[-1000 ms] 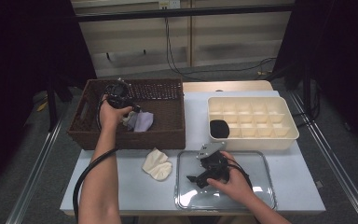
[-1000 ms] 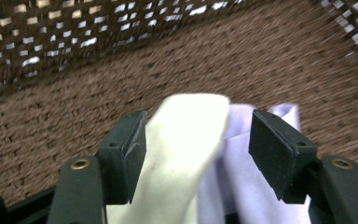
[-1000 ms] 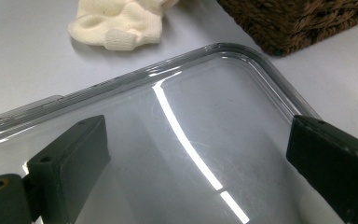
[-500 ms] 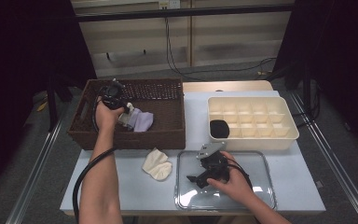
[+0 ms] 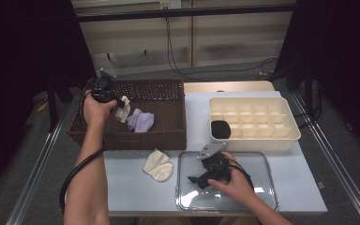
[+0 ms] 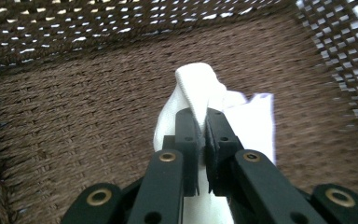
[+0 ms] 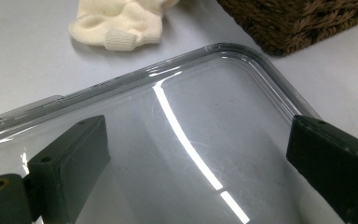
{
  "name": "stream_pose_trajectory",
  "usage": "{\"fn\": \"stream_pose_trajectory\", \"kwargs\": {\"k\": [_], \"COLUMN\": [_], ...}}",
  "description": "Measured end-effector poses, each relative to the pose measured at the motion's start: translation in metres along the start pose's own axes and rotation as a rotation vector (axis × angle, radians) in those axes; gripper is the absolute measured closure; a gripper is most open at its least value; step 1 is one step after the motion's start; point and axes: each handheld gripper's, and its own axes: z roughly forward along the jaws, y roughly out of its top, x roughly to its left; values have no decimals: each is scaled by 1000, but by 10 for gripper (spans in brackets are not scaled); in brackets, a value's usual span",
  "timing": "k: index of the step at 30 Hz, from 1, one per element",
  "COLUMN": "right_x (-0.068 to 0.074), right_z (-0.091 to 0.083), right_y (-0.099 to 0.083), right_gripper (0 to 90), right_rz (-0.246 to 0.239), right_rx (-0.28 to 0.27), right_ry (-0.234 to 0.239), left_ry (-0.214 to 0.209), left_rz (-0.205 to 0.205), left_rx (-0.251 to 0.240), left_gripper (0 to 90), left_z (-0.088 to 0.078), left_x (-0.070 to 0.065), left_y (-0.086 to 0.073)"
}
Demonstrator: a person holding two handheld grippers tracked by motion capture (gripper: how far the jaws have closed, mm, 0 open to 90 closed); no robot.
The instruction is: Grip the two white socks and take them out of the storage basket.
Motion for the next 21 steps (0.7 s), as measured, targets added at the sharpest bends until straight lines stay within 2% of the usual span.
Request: {"fn": "stream_pose_trajectory", "kwargs": {"k": [5, 13, 21], "right_x": [0, 0, 0], "right_z": [0, 0, 0], "right_y": [0, 0, 0], "right_gripper": [51, 51, 51], "right_rz": [0, -3, -3], "right_rx": [0, 1, 1], "right_ry": [0, 0, 0], "left_ry": [-14, -73, -114], "left_rz": [-5, -23, -7], "left_rx": [14, 11, 4], "left_gripper": [851, 850, 851], "left_z": [-14, -34, -53], "left_x": [-6, -18, -33], "left_y": [1, -1, -5]}}
